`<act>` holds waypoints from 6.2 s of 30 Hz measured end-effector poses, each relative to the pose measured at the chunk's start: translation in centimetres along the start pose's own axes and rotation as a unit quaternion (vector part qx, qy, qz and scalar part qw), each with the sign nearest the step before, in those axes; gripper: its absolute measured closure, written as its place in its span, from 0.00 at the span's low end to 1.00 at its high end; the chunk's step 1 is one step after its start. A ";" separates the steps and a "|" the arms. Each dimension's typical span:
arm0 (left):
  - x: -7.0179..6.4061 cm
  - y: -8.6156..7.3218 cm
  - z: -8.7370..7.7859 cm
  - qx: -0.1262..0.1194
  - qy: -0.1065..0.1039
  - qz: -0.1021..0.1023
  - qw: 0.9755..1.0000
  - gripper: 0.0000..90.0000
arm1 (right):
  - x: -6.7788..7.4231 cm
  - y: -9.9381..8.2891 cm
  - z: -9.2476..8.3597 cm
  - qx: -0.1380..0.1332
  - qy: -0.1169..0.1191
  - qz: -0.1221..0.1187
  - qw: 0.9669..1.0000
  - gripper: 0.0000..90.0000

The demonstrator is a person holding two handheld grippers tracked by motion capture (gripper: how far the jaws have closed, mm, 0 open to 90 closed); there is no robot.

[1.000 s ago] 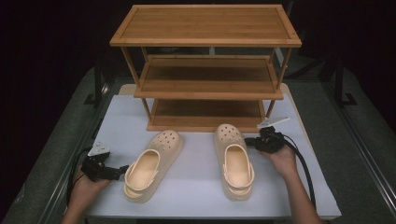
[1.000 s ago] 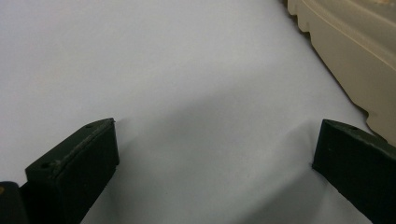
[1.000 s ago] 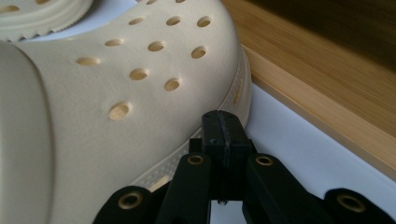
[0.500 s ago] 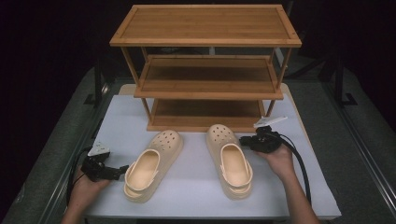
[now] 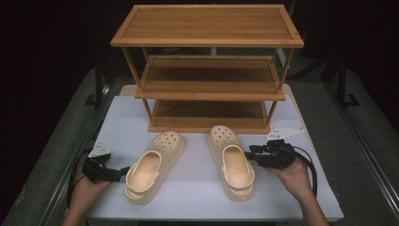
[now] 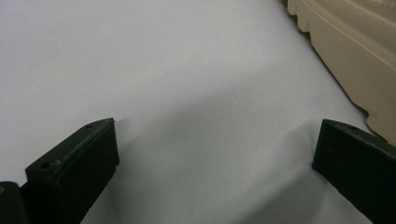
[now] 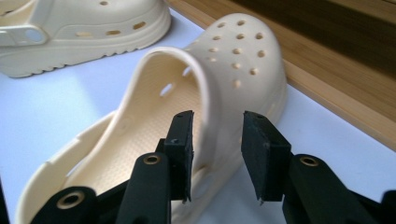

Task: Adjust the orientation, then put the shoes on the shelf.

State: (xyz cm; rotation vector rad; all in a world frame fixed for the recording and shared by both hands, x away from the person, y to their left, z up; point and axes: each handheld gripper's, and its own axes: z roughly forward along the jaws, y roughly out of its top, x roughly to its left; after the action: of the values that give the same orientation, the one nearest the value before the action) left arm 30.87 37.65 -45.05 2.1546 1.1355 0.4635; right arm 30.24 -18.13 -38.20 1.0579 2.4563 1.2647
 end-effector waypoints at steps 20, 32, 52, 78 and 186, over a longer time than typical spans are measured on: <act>0.0 0.0 0.0 0.003 0.000 0.002 1.000 0.00 | 0.7 -0.2 2.0 0.001 -0.027 -0.006 1.000 0.90; 0.0 0.0 0.0 0.002 0.000 0.001 1.000 0.00 | 1.9 1.1 3.0 -0.020 -0.009 -0.005 1.000 0.93; 0.0 0.0 0.0 0.002 -0.001 0.000 1.000 0.00 | 3.4 1.2 5.1 -0.014 0.006 -0.028 0.999 0.67; -2.7 4.4 -5.2 -0.086 -0.076 0.009 0.993 0.10 | 2.8 1.4 3.5 -0.025 0.022 -0.003 0.999 0.39; -7.6 19.5 9.1 -0.116 0.009 0.067 0.991 0.93 | -7.6 6.7 7.2 -0.052 -0.162 0.013 0.985 0.93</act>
State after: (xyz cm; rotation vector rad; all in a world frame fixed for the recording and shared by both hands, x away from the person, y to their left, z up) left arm 43.40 19.85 -38.29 2.0318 0.9013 0.6444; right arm 42.50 -16.04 -38.66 1.1672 2.1191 1.1136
